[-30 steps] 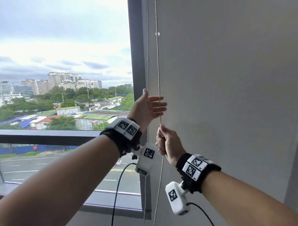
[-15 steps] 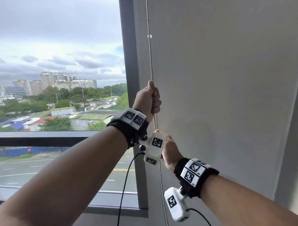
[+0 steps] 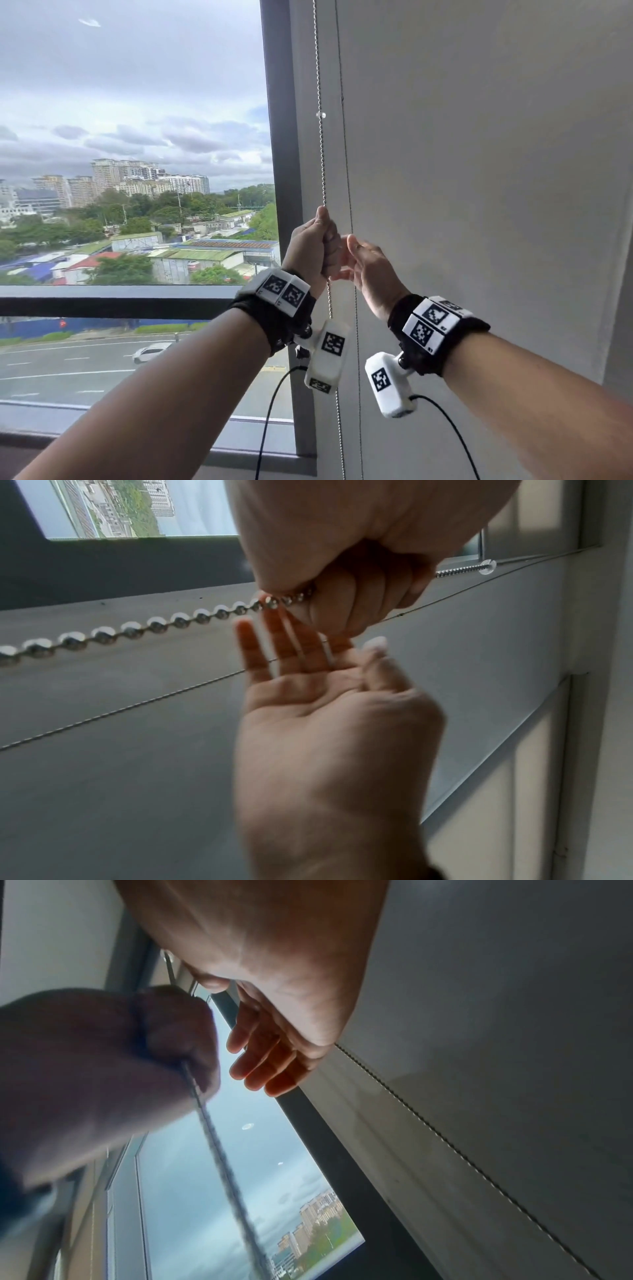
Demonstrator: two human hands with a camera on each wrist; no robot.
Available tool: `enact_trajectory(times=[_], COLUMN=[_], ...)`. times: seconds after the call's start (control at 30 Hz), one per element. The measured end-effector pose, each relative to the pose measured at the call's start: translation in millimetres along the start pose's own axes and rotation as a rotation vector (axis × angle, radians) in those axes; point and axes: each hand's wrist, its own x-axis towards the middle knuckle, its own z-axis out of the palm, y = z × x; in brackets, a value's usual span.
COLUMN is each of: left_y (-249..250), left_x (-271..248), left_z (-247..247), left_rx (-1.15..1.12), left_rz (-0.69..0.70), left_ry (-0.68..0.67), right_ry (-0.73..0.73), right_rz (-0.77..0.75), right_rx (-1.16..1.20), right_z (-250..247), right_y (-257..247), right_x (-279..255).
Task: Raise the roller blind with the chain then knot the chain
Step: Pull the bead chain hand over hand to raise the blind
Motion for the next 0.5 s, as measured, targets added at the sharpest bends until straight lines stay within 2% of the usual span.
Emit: enact_trajectory(times=[0.2,0.5], left_y=[-31,-75], left_x=[-19,-44], left_z=[-12,-33], left_rx=[0.051,0.104], left_rz=[-0.052,-0.196], left_ry=[0.043,0.120], right_ry=[-0.043,-0.028], right_rz=[-0.068,-0.017], right_rx=[0.024,0.205], right_z=[5,27], right_y=[-42,-69], right_x=[23,47])
